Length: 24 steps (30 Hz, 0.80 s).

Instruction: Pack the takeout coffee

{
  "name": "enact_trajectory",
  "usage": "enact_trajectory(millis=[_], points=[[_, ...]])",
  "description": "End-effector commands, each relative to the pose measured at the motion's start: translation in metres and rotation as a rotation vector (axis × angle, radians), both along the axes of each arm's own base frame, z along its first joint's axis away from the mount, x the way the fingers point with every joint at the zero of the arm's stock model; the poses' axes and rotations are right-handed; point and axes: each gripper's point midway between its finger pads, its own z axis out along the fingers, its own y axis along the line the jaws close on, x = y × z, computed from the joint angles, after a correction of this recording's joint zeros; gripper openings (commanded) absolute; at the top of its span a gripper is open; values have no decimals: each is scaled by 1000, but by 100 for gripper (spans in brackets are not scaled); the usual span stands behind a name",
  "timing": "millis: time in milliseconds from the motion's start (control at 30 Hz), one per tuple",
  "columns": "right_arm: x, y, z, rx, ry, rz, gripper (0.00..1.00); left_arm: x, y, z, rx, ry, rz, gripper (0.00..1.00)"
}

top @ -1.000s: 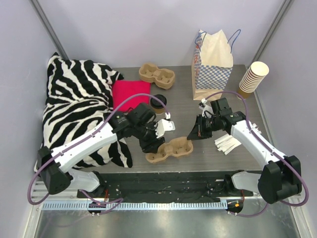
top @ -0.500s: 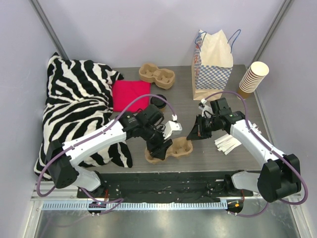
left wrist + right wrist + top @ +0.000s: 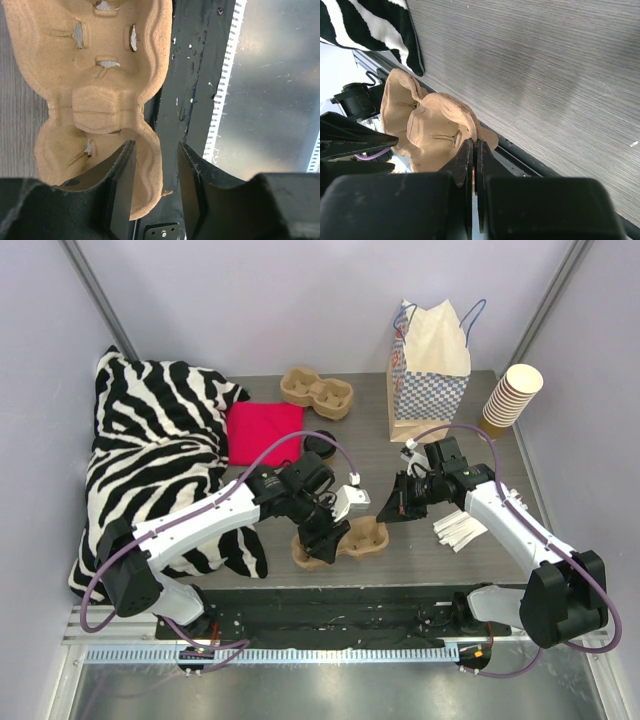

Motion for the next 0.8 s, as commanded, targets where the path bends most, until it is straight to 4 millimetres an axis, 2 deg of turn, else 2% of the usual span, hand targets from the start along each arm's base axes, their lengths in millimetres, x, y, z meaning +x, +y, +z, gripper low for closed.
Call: enact_trajectory(millis=[0, 367, 767], points=[[3, 7, 10, 42, -20, 12, 1, -1, -7, 7, -38, 0, -6, 44], [2, 7, 10, 41, -20, 17, 1, 3, 4, -8, 18, -30, 7, 46], [4, 6, 11, 32, -31, 22, 1, -5, -1, 1, -30, -2, -10, 33]])
